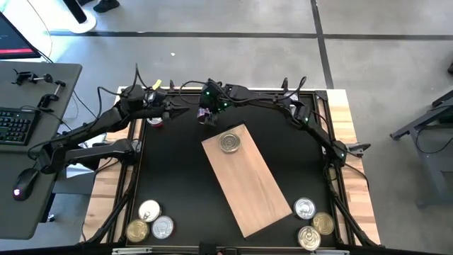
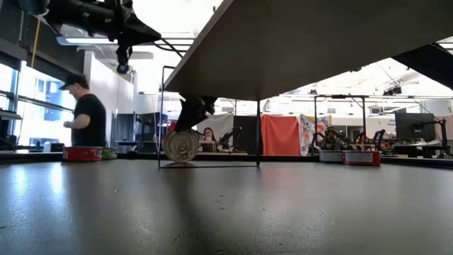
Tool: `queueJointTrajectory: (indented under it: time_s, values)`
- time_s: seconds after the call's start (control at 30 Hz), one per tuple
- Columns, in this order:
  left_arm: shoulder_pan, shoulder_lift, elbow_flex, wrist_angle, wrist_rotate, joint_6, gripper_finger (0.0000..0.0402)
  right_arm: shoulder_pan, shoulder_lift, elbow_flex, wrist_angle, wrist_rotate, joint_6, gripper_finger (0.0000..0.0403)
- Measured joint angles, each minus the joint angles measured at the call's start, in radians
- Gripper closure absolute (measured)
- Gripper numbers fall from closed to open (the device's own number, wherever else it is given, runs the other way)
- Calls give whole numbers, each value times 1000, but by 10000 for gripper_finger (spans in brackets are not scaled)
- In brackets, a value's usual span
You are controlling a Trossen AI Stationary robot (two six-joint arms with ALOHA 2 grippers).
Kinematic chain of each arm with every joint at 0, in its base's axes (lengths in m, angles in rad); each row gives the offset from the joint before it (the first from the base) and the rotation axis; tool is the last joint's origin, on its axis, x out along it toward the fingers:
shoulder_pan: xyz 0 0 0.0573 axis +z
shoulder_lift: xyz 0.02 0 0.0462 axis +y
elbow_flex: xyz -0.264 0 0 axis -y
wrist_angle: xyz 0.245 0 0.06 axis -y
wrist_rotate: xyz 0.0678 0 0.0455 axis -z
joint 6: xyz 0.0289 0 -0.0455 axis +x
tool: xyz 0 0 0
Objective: Stack canned seafood by type on shelf
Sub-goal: Stack the blue tuna can on top of blue tuna can on the shelf
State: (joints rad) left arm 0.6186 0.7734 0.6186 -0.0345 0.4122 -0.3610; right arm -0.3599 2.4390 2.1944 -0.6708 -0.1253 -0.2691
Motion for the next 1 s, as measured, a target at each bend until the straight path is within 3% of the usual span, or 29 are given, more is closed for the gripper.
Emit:
queueJointTrajectory:
  time_s: [0.87,1.0]
  values:
    - [1,0,0,-29,23,-3,402,33,-30,-4,10,-14,-112,167]
    - [1,0,0,-27,23,-3,401,23,-30,-5,-3,-79,-101,167]
